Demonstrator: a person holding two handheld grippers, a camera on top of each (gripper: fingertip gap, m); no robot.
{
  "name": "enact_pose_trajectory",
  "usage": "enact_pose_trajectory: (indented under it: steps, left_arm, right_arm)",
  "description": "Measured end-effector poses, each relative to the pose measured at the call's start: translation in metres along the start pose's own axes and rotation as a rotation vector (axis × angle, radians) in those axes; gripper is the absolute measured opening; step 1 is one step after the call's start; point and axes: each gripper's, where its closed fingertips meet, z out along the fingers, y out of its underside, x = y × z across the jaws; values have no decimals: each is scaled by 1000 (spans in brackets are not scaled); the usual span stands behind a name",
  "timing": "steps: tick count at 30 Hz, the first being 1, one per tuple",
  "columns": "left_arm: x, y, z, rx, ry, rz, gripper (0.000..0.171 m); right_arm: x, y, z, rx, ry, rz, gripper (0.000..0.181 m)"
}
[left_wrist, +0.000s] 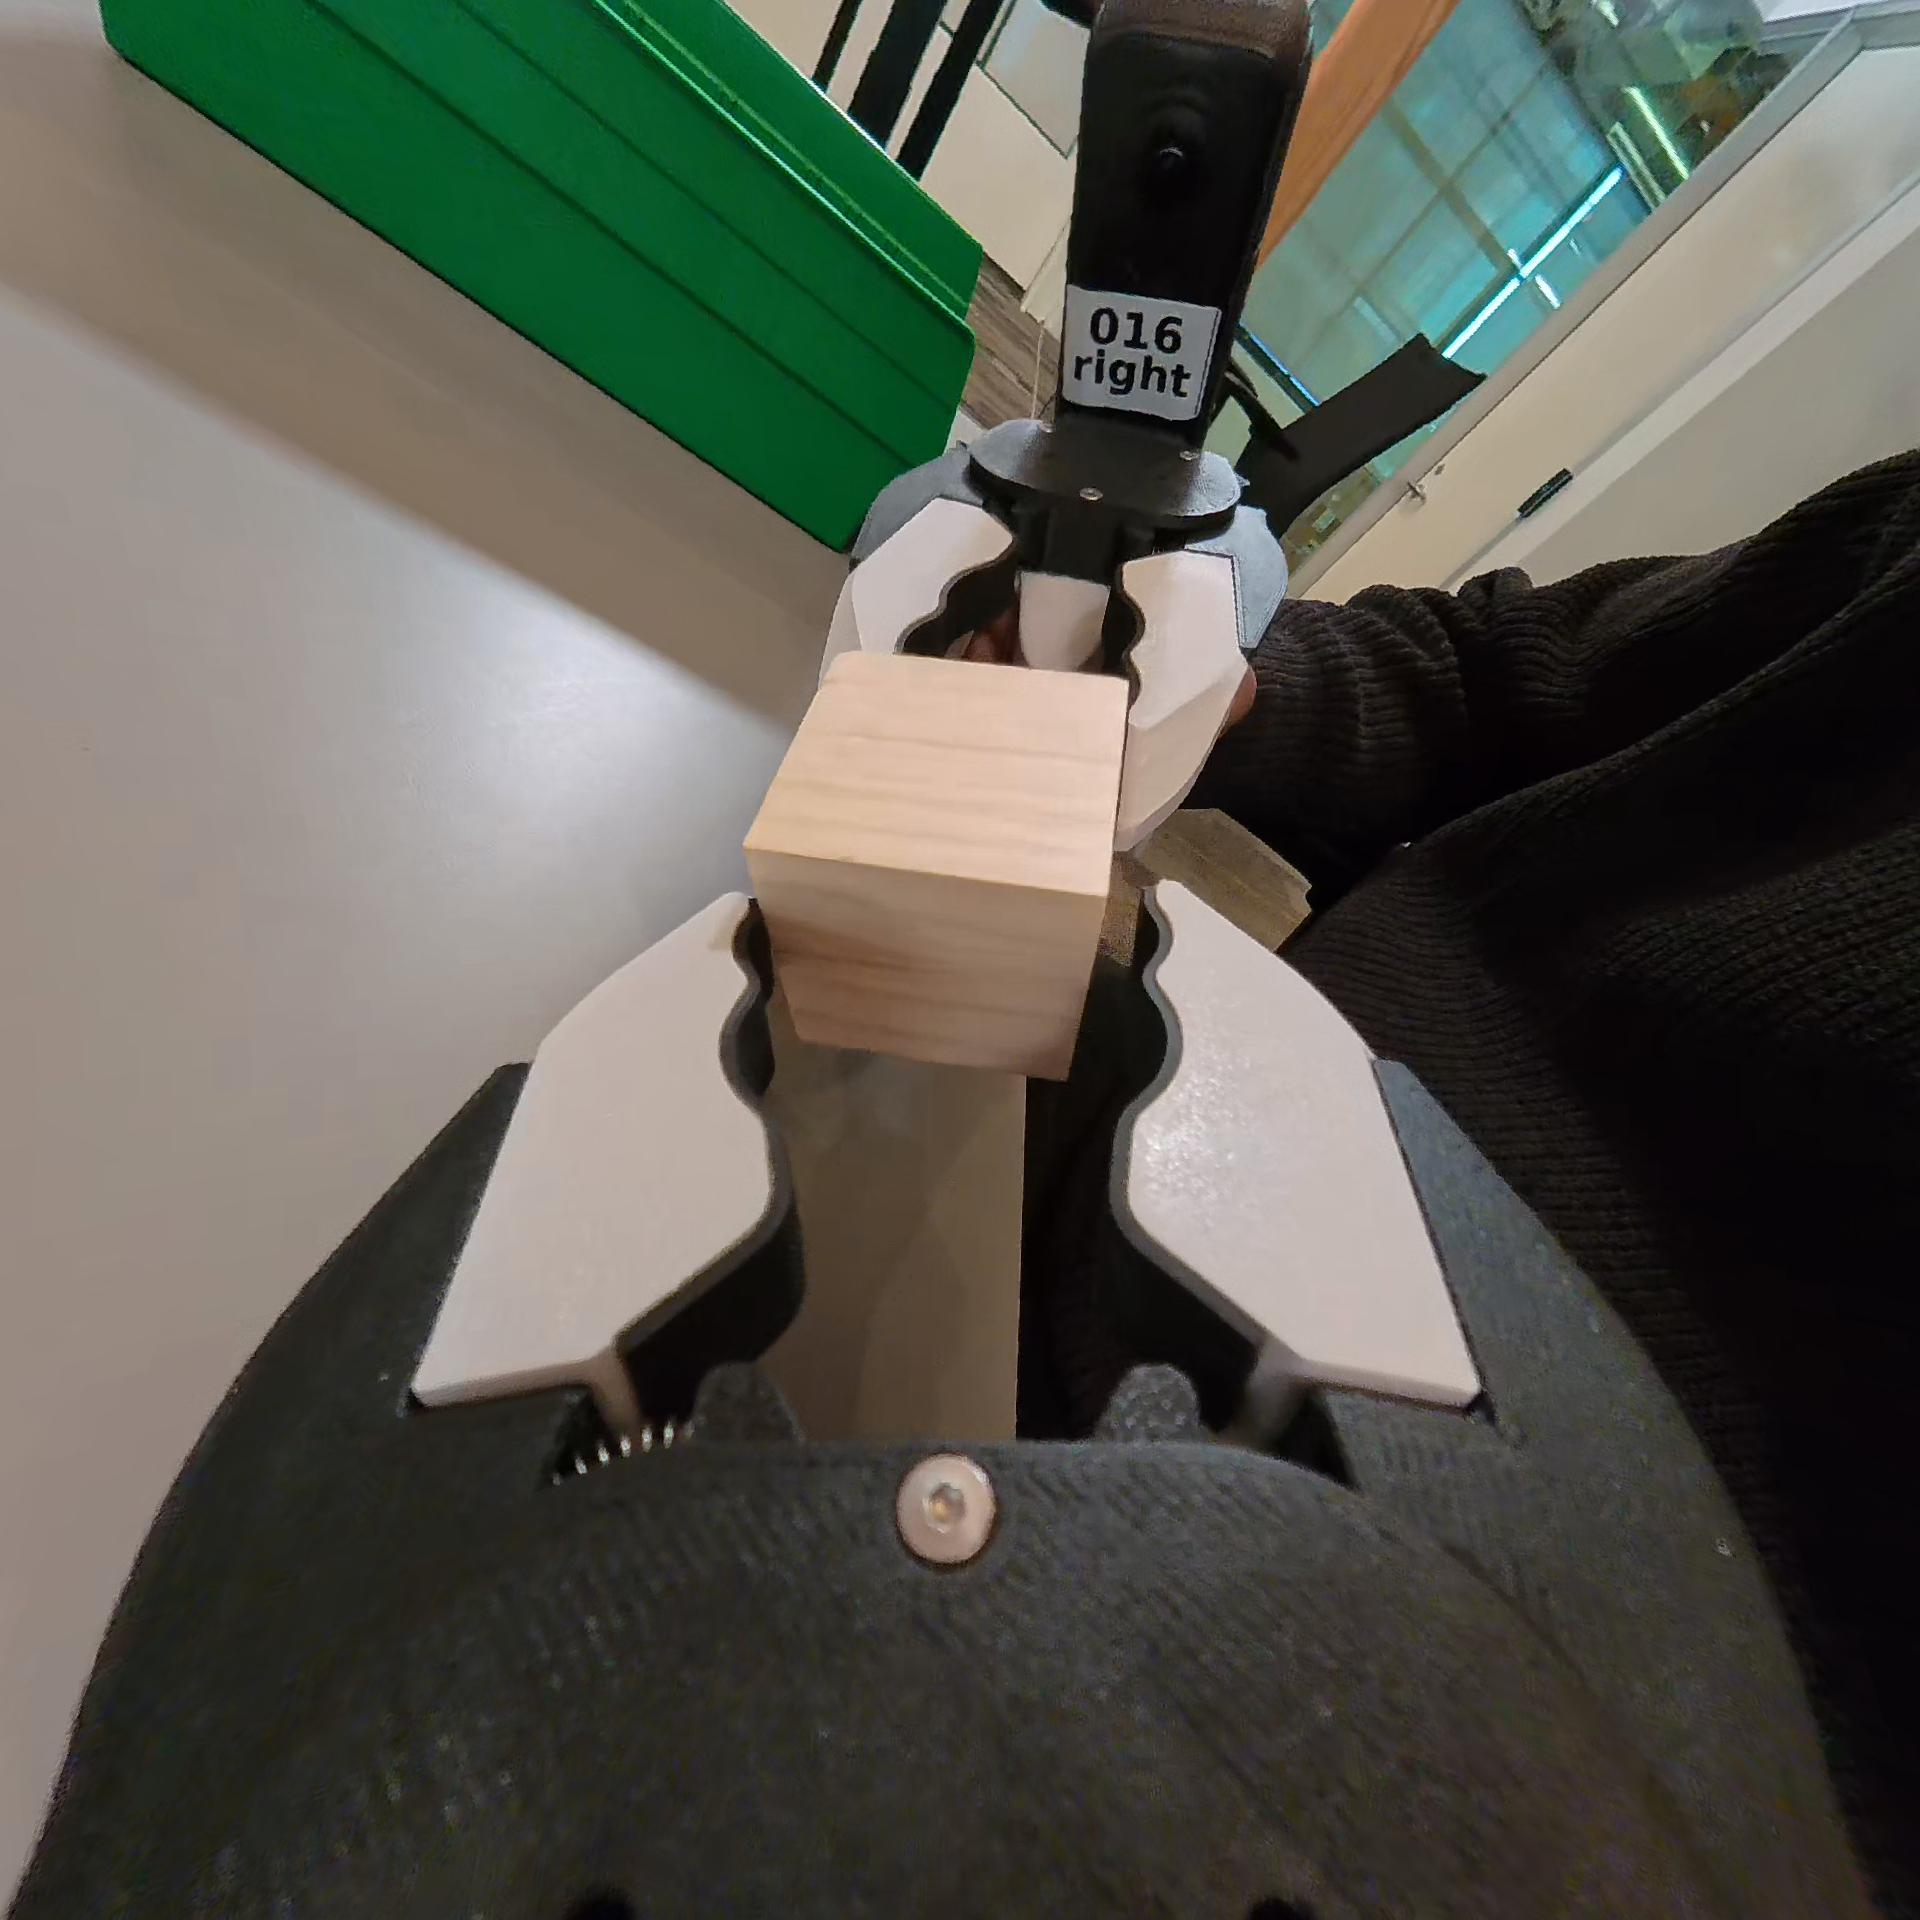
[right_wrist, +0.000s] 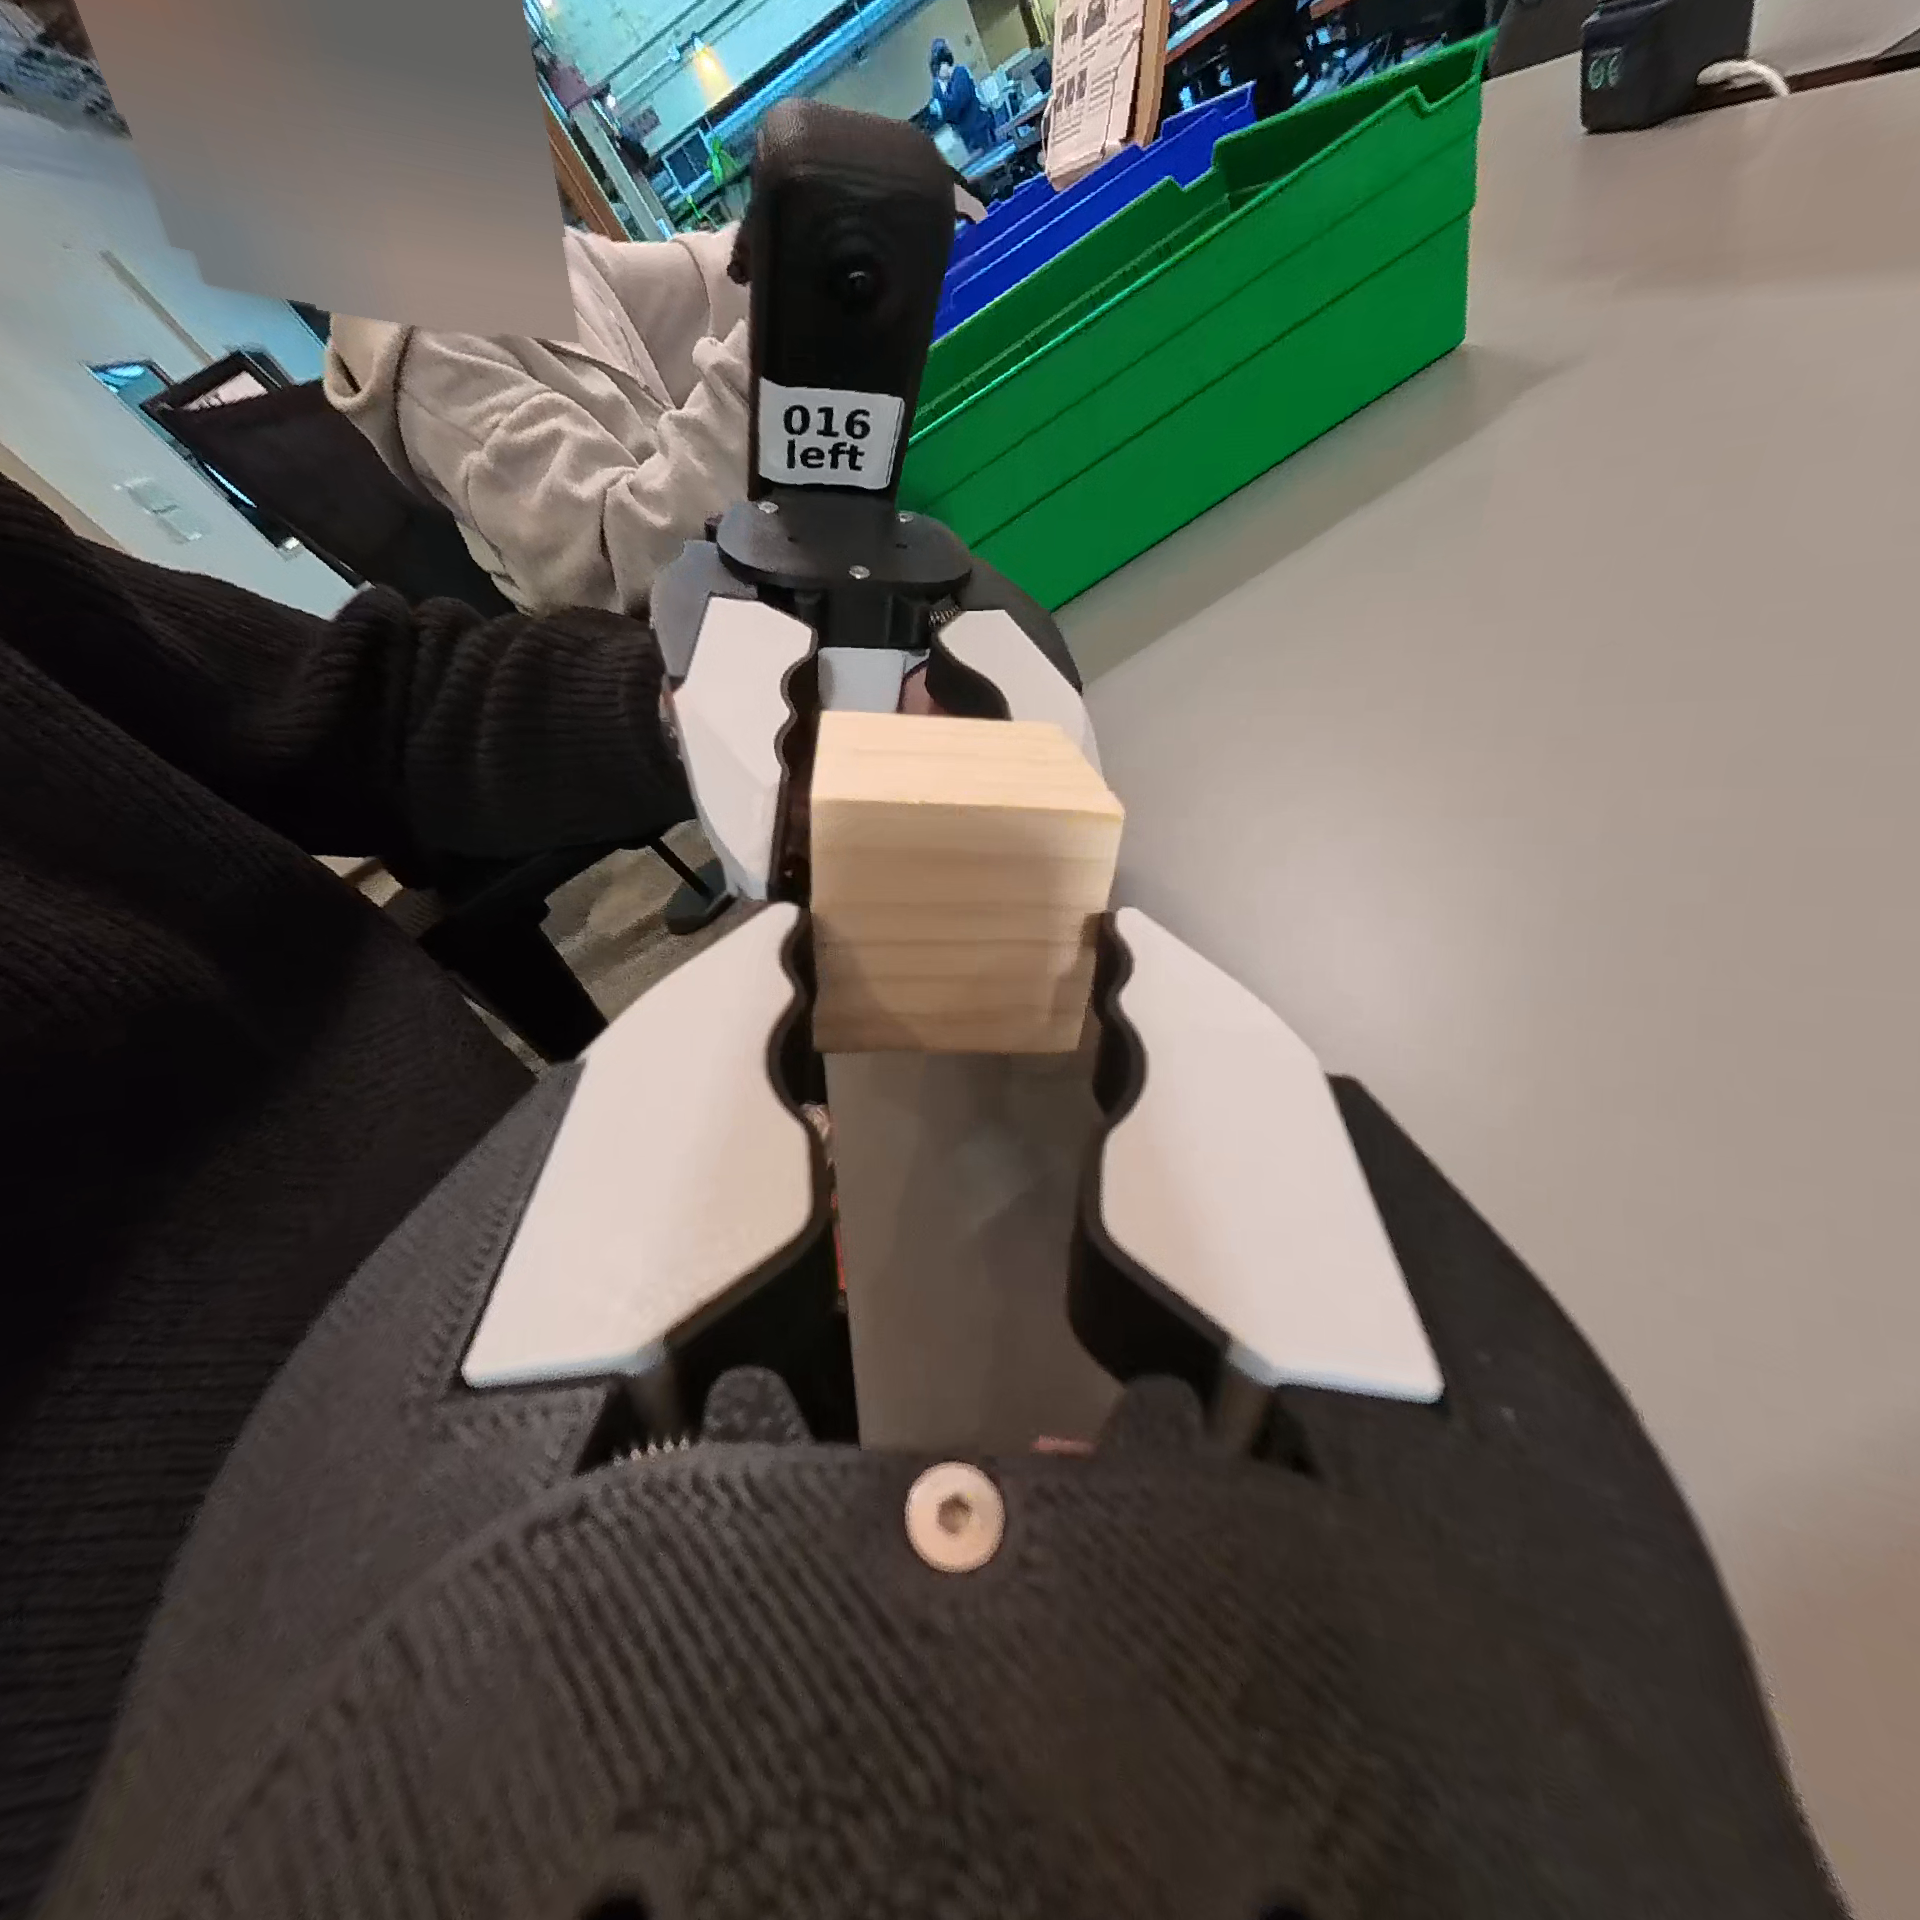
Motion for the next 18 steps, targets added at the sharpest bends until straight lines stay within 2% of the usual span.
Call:
enact_pose_trajectory:
  steps: [5, 9, 13, 18]
  left_arm:
    - [4, -7, -3, 43, 14, -14, 88]
    - [10, -8, -4, 29, 36, -3, 88]
    - [11, 0, -1, -14, 18, 35, 88]
    - [12, 9, 5, -65, 24, 50, 88]
  right_arm:
    - [13, -5, -10, -27, 85, -43, 53]
    - [32, -26, -38, 50, 196, -64, 52]
    - [38, -81, -93, 158, 332, -209, 52]
    - [66, -121, -177, 49, 554, -355, 52]
